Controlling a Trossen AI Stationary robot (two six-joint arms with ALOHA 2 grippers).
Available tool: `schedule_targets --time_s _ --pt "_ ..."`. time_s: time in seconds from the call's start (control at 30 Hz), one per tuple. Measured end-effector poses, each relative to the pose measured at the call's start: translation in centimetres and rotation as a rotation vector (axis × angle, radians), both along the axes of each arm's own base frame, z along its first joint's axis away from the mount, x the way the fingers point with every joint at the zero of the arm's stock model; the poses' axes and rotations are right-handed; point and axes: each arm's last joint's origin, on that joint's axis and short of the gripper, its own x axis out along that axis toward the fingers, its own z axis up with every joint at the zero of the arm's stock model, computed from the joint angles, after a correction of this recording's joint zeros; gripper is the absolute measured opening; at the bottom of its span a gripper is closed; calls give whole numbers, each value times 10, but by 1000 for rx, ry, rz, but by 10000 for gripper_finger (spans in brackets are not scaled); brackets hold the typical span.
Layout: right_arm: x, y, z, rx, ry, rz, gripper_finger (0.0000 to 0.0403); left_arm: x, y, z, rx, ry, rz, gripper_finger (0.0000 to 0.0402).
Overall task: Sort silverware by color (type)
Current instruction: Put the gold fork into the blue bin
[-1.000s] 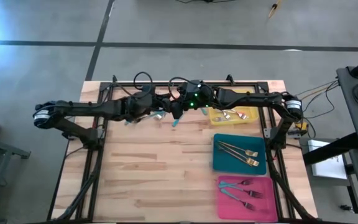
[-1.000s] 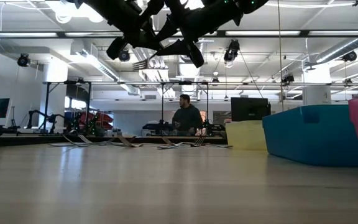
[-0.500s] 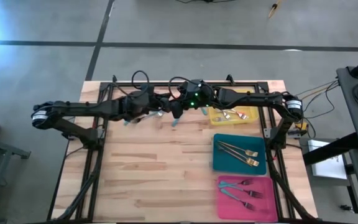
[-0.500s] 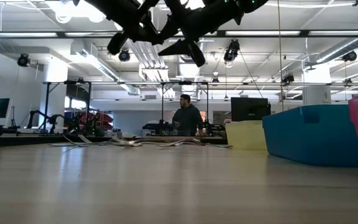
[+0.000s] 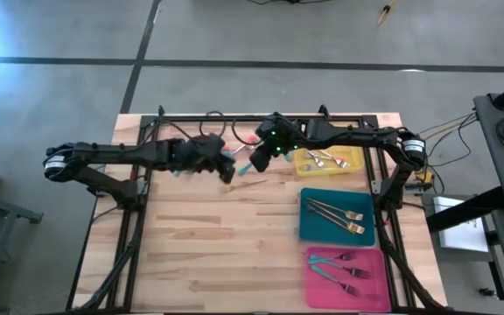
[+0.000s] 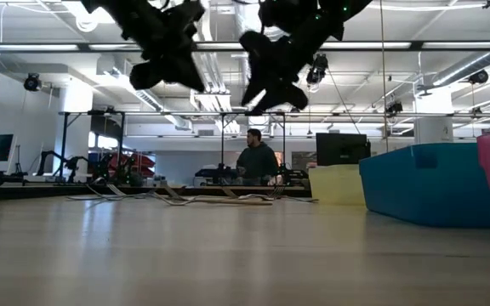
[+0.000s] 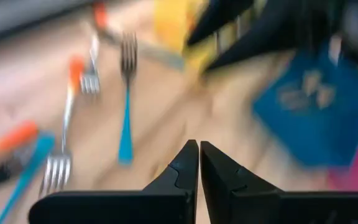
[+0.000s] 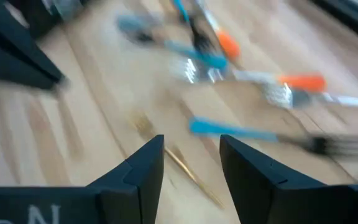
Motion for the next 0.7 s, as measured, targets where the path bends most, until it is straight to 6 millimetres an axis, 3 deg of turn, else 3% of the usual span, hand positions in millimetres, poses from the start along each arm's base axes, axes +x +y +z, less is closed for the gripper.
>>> schedule_targets --time_s 0.2,0.37,0.53,0.7 --pt "-5 4 -14 6 117 173 156 -12 -10 -14 -117 194 -194 0" --pt "5 9 -30 -54 137 313 165 -11 -16 -13 -117 183 -282 0" --pt "13 8 -47 -31 176 305 167 5 -22 2 -47 -34 -223 0" --pt "10 6 -50 -14 206 295 167 18 -22 31 117 -350 6 0"
